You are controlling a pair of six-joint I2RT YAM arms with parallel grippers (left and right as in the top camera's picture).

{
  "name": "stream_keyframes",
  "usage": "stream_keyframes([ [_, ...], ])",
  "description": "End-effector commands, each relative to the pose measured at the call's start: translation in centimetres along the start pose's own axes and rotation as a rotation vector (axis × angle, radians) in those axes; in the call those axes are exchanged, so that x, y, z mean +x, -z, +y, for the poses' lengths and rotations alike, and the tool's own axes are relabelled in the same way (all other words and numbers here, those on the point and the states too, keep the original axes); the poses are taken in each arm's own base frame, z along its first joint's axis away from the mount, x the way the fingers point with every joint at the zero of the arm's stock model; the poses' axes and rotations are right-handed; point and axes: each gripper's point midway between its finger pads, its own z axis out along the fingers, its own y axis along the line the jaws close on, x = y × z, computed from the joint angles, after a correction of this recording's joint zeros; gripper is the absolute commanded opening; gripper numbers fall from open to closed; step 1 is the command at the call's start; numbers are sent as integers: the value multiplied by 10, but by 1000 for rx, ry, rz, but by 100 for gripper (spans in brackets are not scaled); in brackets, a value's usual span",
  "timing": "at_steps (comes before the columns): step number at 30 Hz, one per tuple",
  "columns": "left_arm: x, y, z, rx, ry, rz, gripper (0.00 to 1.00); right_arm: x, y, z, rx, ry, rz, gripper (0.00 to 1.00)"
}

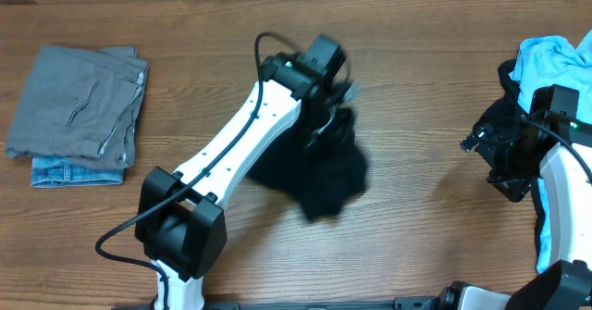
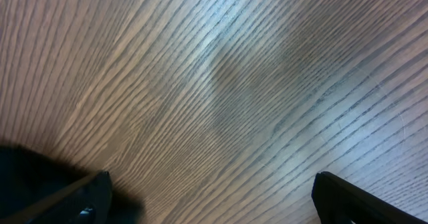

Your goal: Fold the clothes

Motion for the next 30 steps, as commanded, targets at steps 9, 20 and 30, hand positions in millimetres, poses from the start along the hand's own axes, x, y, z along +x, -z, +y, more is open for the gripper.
stream_keyframes([
  [9, -33, 86, -134, 365, -387, -209, 4, -3, 3, -1, 6, -1, -13, 100],
  [20, 73, -84, 76, -311, -81, 406, 4, -3, 3, -1, 6, 0, -15, 100],
  [30, 125, -64, 223, -795, 329, 558, 4, -3, 3, 0, 1, 0, -12, 100],
])
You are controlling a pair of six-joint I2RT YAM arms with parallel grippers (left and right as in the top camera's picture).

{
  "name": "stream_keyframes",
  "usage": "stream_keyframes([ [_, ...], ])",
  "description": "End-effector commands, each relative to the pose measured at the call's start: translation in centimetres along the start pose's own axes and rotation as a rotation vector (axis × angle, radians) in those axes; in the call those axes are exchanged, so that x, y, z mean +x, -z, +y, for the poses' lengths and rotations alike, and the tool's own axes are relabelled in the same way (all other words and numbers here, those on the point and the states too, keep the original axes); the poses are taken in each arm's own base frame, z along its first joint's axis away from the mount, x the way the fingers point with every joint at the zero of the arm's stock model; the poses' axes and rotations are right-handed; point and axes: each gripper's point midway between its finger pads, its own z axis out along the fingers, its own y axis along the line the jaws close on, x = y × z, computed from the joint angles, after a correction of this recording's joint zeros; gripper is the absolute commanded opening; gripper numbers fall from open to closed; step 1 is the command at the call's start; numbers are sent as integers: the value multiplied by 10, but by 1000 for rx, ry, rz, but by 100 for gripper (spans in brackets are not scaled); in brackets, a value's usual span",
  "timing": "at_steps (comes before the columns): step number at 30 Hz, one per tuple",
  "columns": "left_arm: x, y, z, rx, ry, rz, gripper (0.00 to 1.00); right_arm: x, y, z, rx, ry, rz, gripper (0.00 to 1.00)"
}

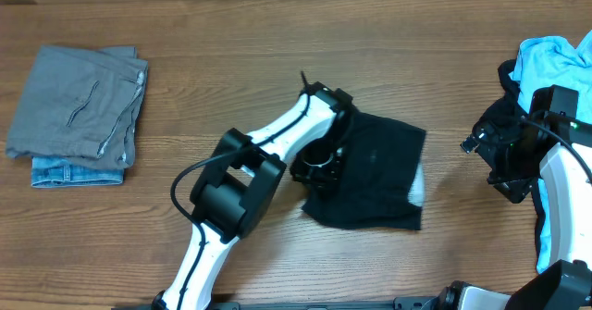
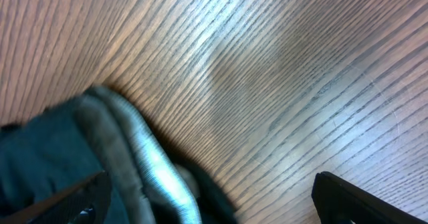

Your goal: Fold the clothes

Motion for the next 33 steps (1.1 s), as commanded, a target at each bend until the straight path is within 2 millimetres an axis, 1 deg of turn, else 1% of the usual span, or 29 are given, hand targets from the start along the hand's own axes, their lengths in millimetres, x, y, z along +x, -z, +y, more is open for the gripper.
stream_keyframes([
  [1, 5, -8, 100, -351, 253, 30, 4, -2, 3, 3, -17, 0, -7, 100],
  [2, 7, -5, 107, -359, 267, 38, 4, 0, 3, 3, -18, 1, 3, 99],
  [3, 7, -4, 109, -354, 274, 40, 4, 1, 3, 3, -19, 2, 7, 91],
  [4, 6, -3, 110, -350, 273, 38, 4, 2, 3, 5, -28, 12, 11, 51],
  [5, 6, -3, 110, -348, 270, 36, 4, 3, 3, 9, -53, 41, 20, 15],
  [6, 4, -3, 110, -346, 260, 31, 4, 5, 5, 16, -91, 76, 33, 4],
  [8, -1, 2, 105, -341, 234, 7, 4, 12, 14, 36, -204, 182, 64, 4],
  [9, -3, 6, 102, -339, 221, -11, 4, 16, 22, 49, -281, 258, 80, 4],
  [11, -8, 22, 90, -328, 196, -69, 4, 23, 38, 66, -383, 357, 95, 4],
  [13, -11, 43, 75, -313, 166, -144, 4, 33, 52, 82, -502, 468, 114, 4],
  [15, -14, 65, 59, -295, 131, -227, 4, 50, 65, 100, -651, 587, 137, 4],
  [17, -14, 89, 42, -273, 93, -308, 4, 67, 74, 114, -774, 695, 155, 4],
  [19, -10, 110, 27, -250, 65, -371, 4, 74, 70, 118, -781, 738, 161, 4],
  [20, -8, 126, 18, -226, 45, -419, 4, 76, 68, 119, -780, 749, 161, 4],
  [21, -7, 135, 11, -210, 31, -448, 4, 76, 67, 120, -781, 754, 159, 4],
  [22, -7, 149, 2, -178, 5, -491, 4, 74, 66, 121, -776, 747, 155, 4],
  [23, -8, 171, -17, -109, -49, -551, 4, 68, 62, 120, -744, 707, 145, 4],
  [25, -7, 200, -45, 4, -125, -616, 4, 53, 59, 114, -698, 615, 123, 4],
  [26, -6, 214, -60, 62, -177, -649, 4, 46, 59, 110, -693, 572, 115, 4],
  [27, -5, 223, -70, 101, -217, -671, 4, 40, 61, 107, -697, 542, 107, 4],
  [28, -2, 237, -86, 166, -273, -704, 4, 36, 62, 103, -702, 520, 101, 4],
  [30, 0, 255, -107, 256, -340, -748, 4, 29, 63, 96, -699, 486, 89, 4],
  [32, -3, 264, -122, 312, -388, -784, 4, 24, 64, 91, -693, 463, 82, 4],
  [33, -6, 265, -128, 326, -404, -795, 4, 23, 64, 89, -692, 455, 80, 4],
])
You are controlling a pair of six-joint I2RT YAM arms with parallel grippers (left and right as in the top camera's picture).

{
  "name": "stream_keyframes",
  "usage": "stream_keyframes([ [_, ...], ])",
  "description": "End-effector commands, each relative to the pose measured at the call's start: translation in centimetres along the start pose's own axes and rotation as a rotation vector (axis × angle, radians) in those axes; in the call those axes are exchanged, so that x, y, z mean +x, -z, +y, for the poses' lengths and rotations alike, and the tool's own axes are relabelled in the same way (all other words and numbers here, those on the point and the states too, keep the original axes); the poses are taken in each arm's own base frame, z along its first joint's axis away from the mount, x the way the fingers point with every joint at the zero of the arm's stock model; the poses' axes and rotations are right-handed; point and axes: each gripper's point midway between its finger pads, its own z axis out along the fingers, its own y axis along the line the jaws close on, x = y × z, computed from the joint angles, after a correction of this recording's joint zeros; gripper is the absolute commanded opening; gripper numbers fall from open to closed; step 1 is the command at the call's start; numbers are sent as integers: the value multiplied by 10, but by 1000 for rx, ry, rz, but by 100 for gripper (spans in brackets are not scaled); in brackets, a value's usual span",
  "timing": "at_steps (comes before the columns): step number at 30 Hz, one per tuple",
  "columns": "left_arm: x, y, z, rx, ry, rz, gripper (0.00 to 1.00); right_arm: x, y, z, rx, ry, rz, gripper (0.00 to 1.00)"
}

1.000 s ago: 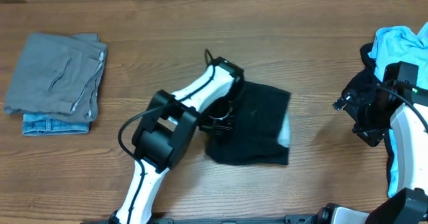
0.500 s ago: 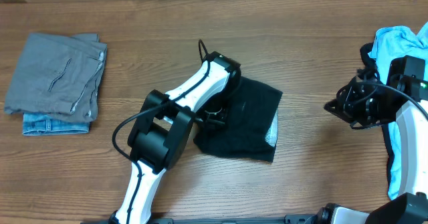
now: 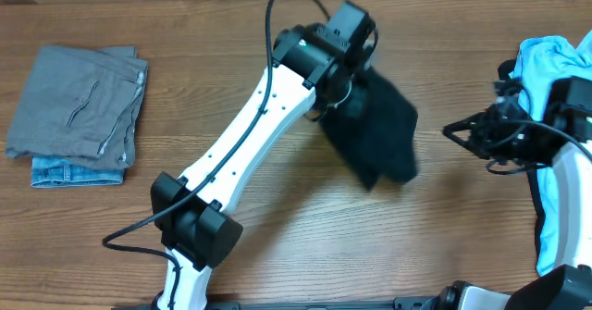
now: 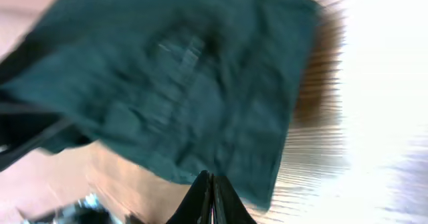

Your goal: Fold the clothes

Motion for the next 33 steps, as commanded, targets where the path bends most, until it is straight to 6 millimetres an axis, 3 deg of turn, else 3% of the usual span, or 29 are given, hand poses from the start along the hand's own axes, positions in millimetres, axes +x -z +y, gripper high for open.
stream_keyframes([
  [1, -15, 17, -52, 227, -108, -69, 4, -2, 7, -5, 1, -46, -21, 4],
  [6, -16, -21, -98, 373, -224, -61, 4, -2, 9, -12, 27, -60, -26, 4],
  [8, -18, -36, -108, 387, -243, -69, 4, -2, 9, -12, 27, -61, -25, 4],
  [11, -17, -53, -115, 398, -225, -55, 4, -1, 10, -12, 27, -64, -22, 4],
  [16, 1, -57, -112, 375, -232, 13, 4, -5, 16, -19, 34, -85, -48, 4],
  [19, -1, -55, -111, 376, -236, 7, 4, -9, 25, -25, 41, -116, -77, 4],
  [23, -19, -41, -113, 389, -229, -53, 4, -12, 42, -34, 54, -177, -113, 4],
  [26, -42, -14, -110, 382, -235, -135, 4, -11, 52, -44, 61, -241, -140, 4],
  [30, -86, 32, -101, 375, -242, -310, 4, -10, 59, -50, 64, -288, -153, 4],
  [33, -123, 55, -96, 391, -192, -458, 4, -9, 60, -50, 64, -294, -152, 4],
])
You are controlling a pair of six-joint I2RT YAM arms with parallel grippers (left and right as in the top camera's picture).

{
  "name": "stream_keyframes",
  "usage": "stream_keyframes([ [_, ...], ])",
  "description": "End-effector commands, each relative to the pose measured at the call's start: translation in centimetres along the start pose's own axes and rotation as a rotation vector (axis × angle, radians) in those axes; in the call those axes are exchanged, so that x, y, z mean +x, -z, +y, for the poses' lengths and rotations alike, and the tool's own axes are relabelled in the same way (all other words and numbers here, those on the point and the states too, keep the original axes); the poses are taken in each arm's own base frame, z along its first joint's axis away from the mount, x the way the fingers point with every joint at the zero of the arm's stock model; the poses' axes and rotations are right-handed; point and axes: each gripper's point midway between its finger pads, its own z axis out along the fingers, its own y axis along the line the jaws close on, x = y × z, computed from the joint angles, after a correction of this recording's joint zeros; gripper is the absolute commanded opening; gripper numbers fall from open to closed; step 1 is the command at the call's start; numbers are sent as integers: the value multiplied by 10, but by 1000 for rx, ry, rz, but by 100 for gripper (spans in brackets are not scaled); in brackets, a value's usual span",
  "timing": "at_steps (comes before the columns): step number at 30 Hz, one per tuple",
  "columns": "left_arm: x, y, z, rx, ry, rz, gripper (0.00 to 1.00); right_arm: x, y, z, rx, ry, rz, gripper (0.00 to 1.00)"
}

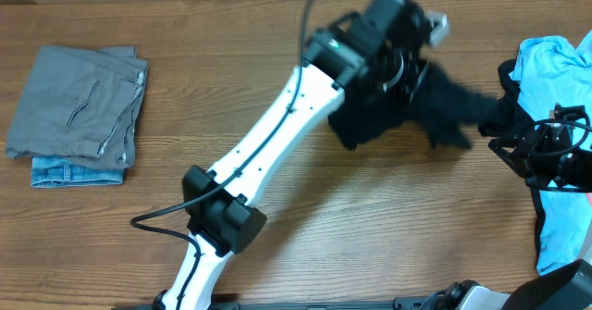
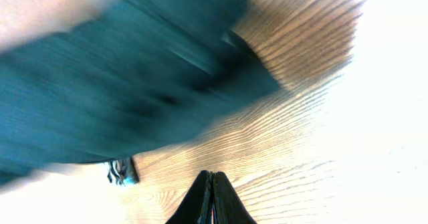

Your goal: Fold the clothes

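Observation:
A dark teal-black garment [image 1: 421, 106] hangs crumpled and motion-blurred over the back right of the table. My left gripper [image 1: 404, 58] is shut on its upper part, with the white arm stretched far across. The cloth's loose end trails right toward the pile. My right gripper [image 1: 499, 147] sits just right of that end, its fingers [image 2: 210, 190] pressed shut with nothing between them. In the right wrist view the garment [image 2: 127, 70] fills the upper left, above bare wood.
A pile with a light blue garment [image 1: 555, 55] and dark cloth lies at the right edge, under the right arm. Folded grey shorts [image 1: 79, 102] rest on folded jeans [image 1: 74, 172] at the far left. The wooden table [image 1: 277, 254] shows in between.
My left gripper has carried the dark garment farther right and back, and its loose end now reaches toward the pile. The right gripper, still shut, has drawn back to the right.
First the left gripper held the garment bunched above the table's middle while the right gripper stood open by the pile. Then the garment lay spread on the table. Then it was up again, with the right gripper shut and reaching left. Now it is farther right.

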Motion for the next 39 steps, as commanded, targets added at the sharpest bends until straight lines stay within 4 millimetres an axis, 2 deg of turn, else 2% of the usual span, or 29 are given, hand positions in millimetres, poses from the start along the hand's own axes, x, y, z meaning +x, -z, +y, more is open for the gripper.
stream_keyframes([
  [1, -68, 41, -2, 16, -7, -245, 4, -6, 7, 6, -2, 14, -25, 4],
  [3, -81, 45, -14, 103, -23, -288, 4, -5, 7, 6, -1, 11, -22, 4],
  [5, -71, 40, -27, 204, -35, -233, 4, -5, 7, 5, 2, 10, -21, 4],
  [6, -57, 33, -28, 235, -26, -172, 4, -5, 7, 5, 3, 10, -21, 4],
  [7, -37, 24, -28, 251, -23, -95, 4, -5, 7, 5, 3, 10, -21, 4],
  [8, -3, 6, -16, 219, -17, 28, 4, -5, 7, 5, 2, 15, -22, 4],
  [10, 48, -16, 9, 119, 16, 203, 4, -6, 7, 5, 2, 17, -24, 4],
  [12, 116, -35, 47, -45, 67, 438, 4, -5, 7, 5, 2, 17, -24, 4],
  [13, 138, -39, 59, -93, 91, 516, 4, -5, 7, 5, 2, 16, -23, 4],
  [14, 169, -43, 74, -148, 125, 629, 4, -5, 7, 5, 2, 16, -23, 4],
  [17, 228, -43, 104, -241, 222, 847, 4, -5, 7, 5, 2, 15, -21, 4],
  [18, 240, -41, 113, -270, 255, 890, 4, -4, 7, 5, 3, 16, -18, 4],
  [21, 256, -32, 141, -430, 370, 929, 4, -1, 6, 5, 3, 10, -9, 4],
  [24, 259, -13, 172, -642, 474, 908, 4, 2, 6, 3, 11, 1, 3, 4],
  [27, 261, 9, 189, -772, 515, 922, 4, 8, 4, 6, 8, 15, 27, 4],
  [29, 264, 21, 194, -816, 521, 948, 4, 12, -1, 11, 4, 48, 50, 4],
  [33, 265, 23, 196, -824, 529, 950, 4, 31, -21, 32, -12, 176, 141, 4],
  [37, 265, 23, 196, -830, 540, 946, 4, 50, -51, 52, -12, 335, 222, 4],
  [39, 265, 24, 197, -831, 542, 944, 4, 56, -70, 52, 32, 362, 237, 4],
])
